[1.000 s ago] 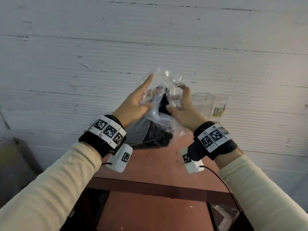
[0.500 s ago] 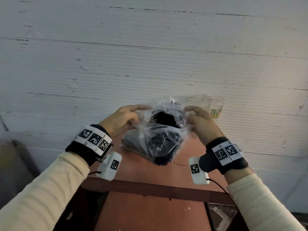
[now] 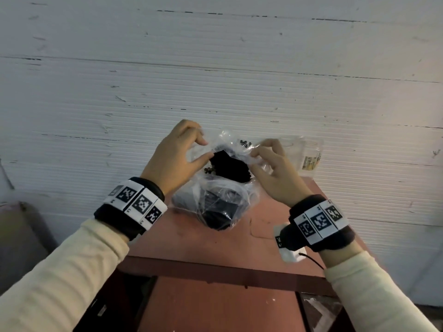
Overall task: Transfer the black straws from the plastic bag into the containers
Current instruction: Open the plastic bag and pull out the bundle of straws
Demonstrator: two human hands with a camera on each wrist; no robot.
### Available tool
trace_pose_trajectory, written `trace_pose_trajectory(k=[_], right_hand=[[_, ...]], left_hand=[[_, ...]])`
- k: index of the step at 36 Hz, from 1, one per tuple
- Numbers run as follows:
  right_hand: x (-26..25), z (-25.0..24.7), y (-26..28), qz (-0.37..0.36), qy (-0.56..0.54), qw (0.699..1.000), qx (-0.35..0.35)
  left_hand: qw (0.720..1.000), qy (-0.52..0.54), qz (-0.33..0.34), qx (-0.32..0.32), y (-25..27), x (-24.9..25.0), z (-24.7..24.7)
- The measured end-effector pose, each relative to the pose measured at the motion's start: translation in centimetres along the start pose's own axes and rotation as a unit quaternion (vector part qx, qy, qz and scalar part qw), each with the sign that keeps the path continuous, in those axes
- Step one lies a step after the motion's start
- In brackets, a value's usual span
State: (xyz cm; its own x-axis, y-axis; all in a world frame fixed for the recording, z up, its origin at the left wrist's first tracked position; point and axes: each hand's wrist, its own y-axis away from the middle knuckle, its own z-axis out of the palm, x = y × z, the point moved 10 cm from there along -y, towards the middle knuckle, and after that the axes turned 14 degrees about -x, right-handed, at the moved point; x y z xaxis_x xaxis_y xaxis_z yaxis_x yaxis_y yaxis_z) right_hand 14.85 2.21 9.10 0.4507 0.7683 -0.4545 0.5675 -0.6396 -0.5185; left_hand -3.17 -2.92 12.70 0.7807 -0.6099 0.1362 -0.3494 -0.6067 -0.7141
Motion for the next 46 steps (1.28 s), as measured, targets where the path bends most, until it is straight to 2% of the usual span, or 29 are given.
trace_pose_trajectory(k=[3, 6, 11, 16, 19, 24, 26, 32, 38, 42, 46], right_hand=[[-0.5, -0.7, -0.4, -0.029, 0.014, 0.999, 0.014], [-0.4, -1.1, -0.9, -0.023, 0.014, 1.0, 0.005], [0.0, -1.0, -1.6, 0.004, -0.093, 0.996, -0.014], [1.0, -1.5, -1.6, 0.026, -0.152, 0.988, 0.025], [1.9, -1.5, -1.1, 0.043, -0.174, 0.983, 0.046], [2.2, -1.5, -0.8, 0.05, -0.119, 0.99, 0.065], [2.4, -0.9, -0.8, 0.059, -0.143, 0.987, 0.052], [1.5, 1.1, -0.3, 0.03, -0.028, 0.999, -0.032], [1.2, 3.7, -0.1, -0.003, 0.007, 0.995, -0.097], [2.2, 5.8, -0.1, 0.037, -0.035, 0.988, -0.145], [1.6, 7.2, -0.6, 0.001, 0.036, 0.987, -0.156]], left_hand=[[0.996, 0.085, -0.023, -0.03, -0.1, -0.9, 0.0], [0.985, 0.142, -0.061, -0.082, -0.3, -2.1, 0.8], [0.966, 0.17, -0.108, -0.164, -0.4, -2.8, 2.4], [0.945, 0.236, -0.153, -0.165, -0.5, -3.7, 2.7], [0.931, 0.277, -0.157, -0.177, -0.3, -3.3, 2.7], [0.93, 0.303, -0.134, -0.158, -0.4, -2.6, 2.4], [0.931, 0.305, -0.134, -0.147, -0.3, -2.7, 2.4], [0.924, 0.326, -0.162, -0.117, 0.0, -3.7, 2.7], [0.916, 0.334, -0.179, -0.135, 0.6, -4.1, 3.6], [0.918, 0.32, -0.183, -0.146, 0.9, -4.3, 3.7], [0.922, 0.289, -0.173, -0.191, 1.5, -3.9, 4.6]])
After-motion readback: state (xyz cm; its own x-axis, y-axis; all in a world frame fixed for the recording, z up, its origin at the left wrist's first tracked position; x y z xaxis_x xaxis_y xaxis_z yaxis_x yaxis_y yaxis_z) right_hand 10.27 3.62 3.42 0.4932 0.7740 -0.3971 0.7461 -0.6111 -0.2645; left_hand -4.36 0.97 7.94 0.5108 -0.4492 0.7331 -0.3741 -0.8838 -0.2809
